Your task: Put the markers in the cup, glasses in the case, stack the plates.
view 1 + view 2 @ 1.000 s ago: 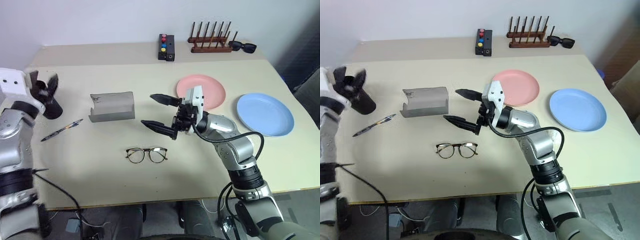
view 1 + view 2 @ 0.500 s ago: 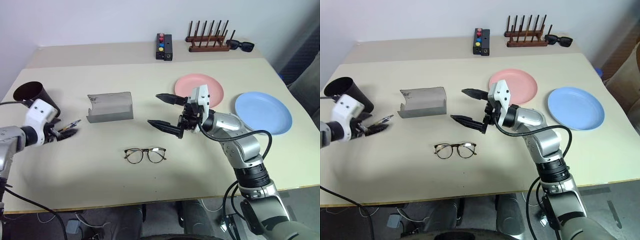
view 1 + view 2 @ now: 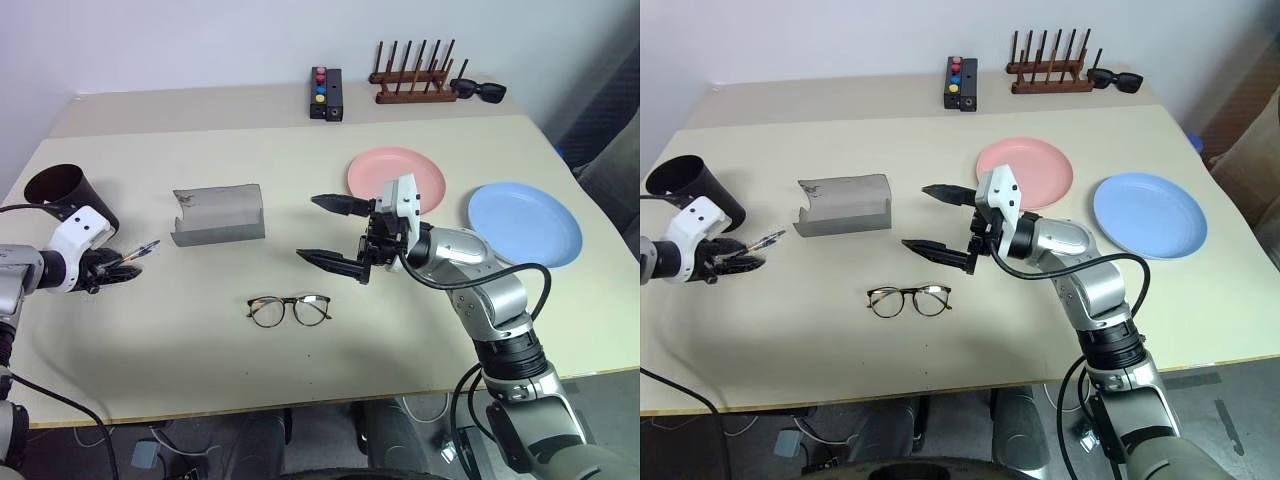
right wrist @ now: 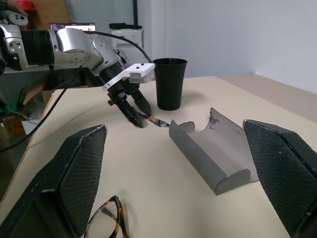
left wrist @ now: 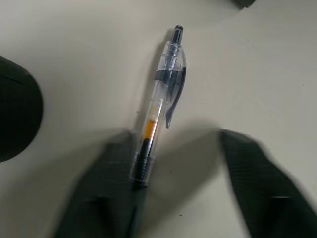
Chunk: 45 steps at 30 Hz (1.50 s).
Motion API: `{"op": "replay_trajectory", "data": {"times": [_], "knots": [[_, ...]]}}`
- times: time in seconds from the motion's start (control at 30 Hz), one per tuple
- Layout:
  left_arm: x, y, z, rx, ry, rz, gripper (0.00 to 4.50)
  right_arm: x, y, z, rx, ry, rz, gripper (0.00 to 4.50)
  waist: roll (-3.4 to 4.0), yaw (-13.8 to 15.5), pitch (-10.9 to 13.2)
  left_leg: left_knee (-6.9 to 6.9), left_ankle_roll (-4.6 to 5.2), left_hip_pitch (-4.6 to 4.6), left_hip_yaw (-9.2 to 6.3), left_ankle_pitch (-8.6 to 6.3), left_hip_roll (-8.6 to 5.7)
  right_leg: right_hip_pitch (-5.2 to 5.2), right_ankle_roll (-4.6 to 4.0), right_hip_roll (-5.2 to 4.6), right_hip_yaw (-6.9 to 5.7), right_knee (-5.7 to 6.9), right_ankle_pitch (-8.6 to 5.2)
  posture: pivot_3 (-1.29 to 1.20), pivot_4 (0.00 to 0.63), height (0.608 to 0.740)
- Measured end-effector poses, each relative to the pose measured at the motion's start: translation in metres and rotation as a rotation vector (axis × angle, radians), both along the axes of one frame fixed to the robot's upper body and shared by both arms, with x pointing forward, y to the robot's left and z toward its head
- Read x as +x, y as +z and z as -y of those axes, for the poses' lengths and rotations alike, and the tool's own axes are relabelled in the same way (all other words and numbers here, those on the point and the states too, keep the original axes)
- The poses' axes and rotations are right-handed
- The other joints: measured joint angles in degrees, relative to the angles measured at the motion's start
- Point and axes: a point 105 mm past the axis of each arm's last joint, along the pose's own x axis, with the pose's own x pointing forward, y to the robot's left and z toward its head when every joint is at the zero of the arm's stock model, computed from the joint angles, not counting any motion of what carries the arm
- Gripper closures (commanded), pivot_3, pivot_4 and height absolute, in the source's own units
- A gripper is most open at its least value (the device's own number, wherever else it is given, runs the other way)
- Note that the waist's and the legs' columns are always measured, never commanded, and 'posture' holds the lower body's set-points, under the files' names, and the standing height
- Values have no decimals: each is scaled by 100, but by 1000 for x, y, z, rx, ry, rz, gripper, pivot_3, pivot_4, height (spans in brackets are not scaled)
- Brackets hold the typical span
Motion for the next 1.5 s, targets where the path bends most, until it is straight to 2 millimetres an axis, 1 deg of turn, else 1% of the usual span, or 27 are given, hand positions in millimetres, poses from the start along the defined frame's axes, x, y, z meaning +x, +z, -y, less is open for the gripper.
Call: {"op": "replay_trajectory", "data": {"times": [0.07, 0.1, 0.37, 0.47, 0.53, 0.57, 0.67, 0.73, 0.83, 0.9, 0.93, 1.07, 1.13, 1.2, 1.27, 1.33, 1.5], "knots": [[0, -1, 0, -1, 1, -4, 4301, -1, 1, 0, 1, 0, 5, 0, 0, 1, 0, 0, 0, 0, 0, 0, 0, 0, 0, 0, 0, 0, 0, 0, 150, 734], [0, -1, 0, -4, 2, -4, 4462, -1, 1, 0, 1, 1, 8, 0, 0, 3, 0, 1, 0, 0, 0, 0, 0, 0, 0, 0, 0, 1, 0, 0, 150, 734], [-7, -1, 1, 19, 19, 33, 4462, -2, 1, -1, 1, 7, 5, 0, 0, -6, 0, 0, 0, 0, 2, 0, 0, -5, 0, 0, 5, 9, 0, 0, 150, 734], [-11, 7, 1, -16, 54, 106, 4462, -4, 1, -1, 3, 22, -6, 0, 0, 1, 0, 0, 0, -2, 1, 0, 2, -7, 0, -1, 6, 9, 0, 0, 150, 734], [-10, 22, 10, -72, 60, 214, 4462, -6, 0, -3, 2, 31, -15, 0, 0, 16, 0, 3, 0, -3, 0, 0, 2, -6, 0, -3, 5, 9, 0, 0, 150, 734], [-10, 31, 18, -111, 46, 278, 4462, -7, -1, -4, 3, 36, -20, 0, -1, 27, 0, 5, 0, -4, -2, 0, 1, -6, -1, -4, 5, 8, 0, 0, 150, 734], [-15, 64, 40, -234, -11, 478, 4462, -8, -2, -6, 7, 44, -27, 0, -2, 38, -1, 7, -1, -4, -1, 0, 1, -4, -1, -6, 5, 2, 1, 0, 150, 734], [-18, 86, 44, -294, 1, 596, 4462, -8, -2, -8, 13, 50, -29, 0, -3, 33, -1, 7, -1, -3, -1, 0, 1, -4, -1, -5, 5, 3, 1, 0, 150, 734], [-19, 122, 35, -363, 79, 787, 4462, -8, -4, -8, 14, 52, -39, 0, -3, 32, -1, 9, -1, -2, -1, 0, 0, -3, -1, -4, 5, 5, 1, 0, 150, 734], [-15, 145, 27, -361, 152, 936, 4462, -7, -5, -10, 26, 55, -46, 0, -4, 38, -2, 10, -1, -2, -1, 0, 0, -2, 0, -3, 4, 6, 1, 0, 150, 734], [-13, 157, 21, -332, 207, 1025, 4462, -7, -4, -13, 38, 60, -49, 0, -6, 45, -3, 13, -1, -1, -1, 0, -1, 0, 0, -2, 4, 6, 2, 0, 150, 734], [-7, 185, -7, -226, 410, 1251, 4462, -7, -1, -17, 66, 64, -37, 0, -6, 47, -3, 14, -2, -1, 1, 0, -3, 0, 1, -3, 5, 6, 2, 0, 150, 734], [-3, 190, -17, -192, 499, 1329, 4462, -4, 6, -22, 107, 51, -22, 0, -6, 48, -3, 14, -3, -1, 0, 1, -4, 0, 1, -2, 5, 9, 3, 0, 150, 734], [1, 188, -25, -172, 566, 1368, 4462, -1, 16, -26, 155, 34, 3, 0, -6, 32, -3, 14, -3, 0, 0, 1, -4, -1, 1, -2, 5, 11, 3, 0, 150, 734], [5, 182, -33, -159, 625, 1385, 4462, -1, 22, -29, 186, 26, 22, 0, -7, 18, -4, 12, -3, 0, 0, 1, -4, -2, 1, -2, 5, 14, 3, 0, 150, 734], [9, 174, -41, -152, 672, 1383, 4462, 0, 24, -31, 204, 13, 29, 0, -7, 19, -4, 12, -3, 0, -1, 1, -4, -3, 1, -2, 5, 18, 3, 0, 150, 734], [21, 157, -47, -174, 724, 1369, 4462, 0, 26, -35, 238, -7, 30, 0, -8, 19, -5, 15, -3, 1, -1, 1, -5, -4, 1, -2, 5, 28, 3, 0, 150, 734]]}}
